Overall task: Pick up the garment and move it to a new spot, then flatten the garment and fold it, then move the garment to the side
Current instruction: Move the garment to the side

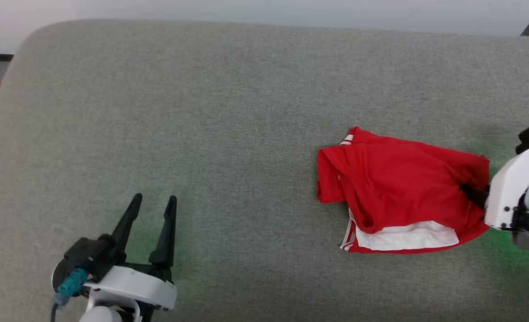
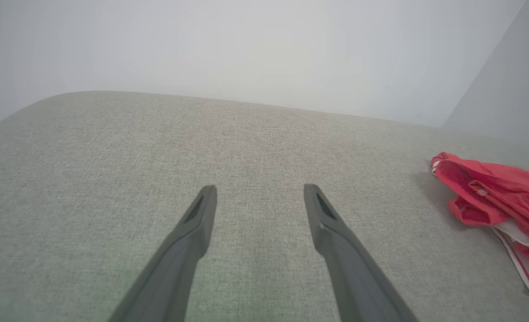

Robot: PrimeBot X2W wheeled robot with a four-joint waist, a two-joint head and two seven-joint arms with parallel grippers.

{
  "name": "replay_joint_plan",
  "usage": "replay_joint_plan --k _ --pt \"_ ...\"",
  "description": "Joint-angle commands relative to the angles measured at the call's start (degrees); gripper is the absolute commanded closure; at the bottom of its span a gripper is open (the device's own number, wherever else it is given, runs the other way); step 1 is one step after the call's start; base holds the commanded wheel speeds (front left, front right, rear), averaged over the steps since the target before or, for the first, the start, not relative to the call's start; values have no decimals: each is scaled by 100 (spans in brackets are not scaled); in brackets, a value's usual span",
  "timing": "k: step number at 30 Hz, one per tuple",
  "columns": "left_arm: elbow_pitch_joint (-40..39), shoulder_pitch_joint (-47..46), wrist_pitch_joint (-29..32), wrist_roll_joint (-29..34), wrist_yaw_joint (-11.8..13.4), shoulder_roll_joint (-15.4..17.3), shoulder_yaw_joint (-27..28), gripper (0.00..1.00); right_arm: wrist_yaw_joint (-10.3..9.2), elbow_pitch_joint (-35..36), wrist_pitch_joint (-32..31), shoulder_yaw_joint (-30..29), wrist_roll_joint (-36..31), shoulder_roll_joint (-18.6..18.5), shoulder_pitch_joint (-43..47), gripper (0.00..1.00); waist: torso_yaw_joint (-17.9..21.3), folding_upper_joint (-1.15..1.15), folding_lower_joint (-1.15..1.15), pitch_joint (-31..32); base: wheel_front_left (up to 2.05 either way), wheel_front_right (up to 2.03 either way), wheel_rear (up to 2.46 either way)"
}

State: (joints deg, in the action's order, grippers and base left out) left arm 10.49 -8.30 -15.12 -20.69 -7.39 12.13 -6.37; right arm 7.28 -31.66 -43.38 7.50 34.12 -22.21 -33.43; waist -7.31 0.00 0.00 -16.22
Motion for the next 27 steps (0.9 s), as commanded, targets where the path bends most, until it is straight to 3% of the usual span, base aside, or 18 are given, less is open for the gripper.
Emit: replay_joint_plan --k 1,11,20,27 --pt "5 -89 2 -21 -10 28 33 0 37 -128 152 391 115 386 412 100 104 0 0 10 0 0 0" --pt "-315 -255 2 131 -11 242 -133 0 18 630 1672 31 443 -193 463 100 853 0 0 2 0 0 0" --pt "-652 -599 2 210 -11 540 -417 0 19 641 2098 -926 506 -550 790 100 1564 0 0 -209 0 0 0" --pt "-743 -1105 3 287 -11 885 -758 0 19 216 2440 -1625 253 -498 649 100 1960 0 0 -437 0 0 0"
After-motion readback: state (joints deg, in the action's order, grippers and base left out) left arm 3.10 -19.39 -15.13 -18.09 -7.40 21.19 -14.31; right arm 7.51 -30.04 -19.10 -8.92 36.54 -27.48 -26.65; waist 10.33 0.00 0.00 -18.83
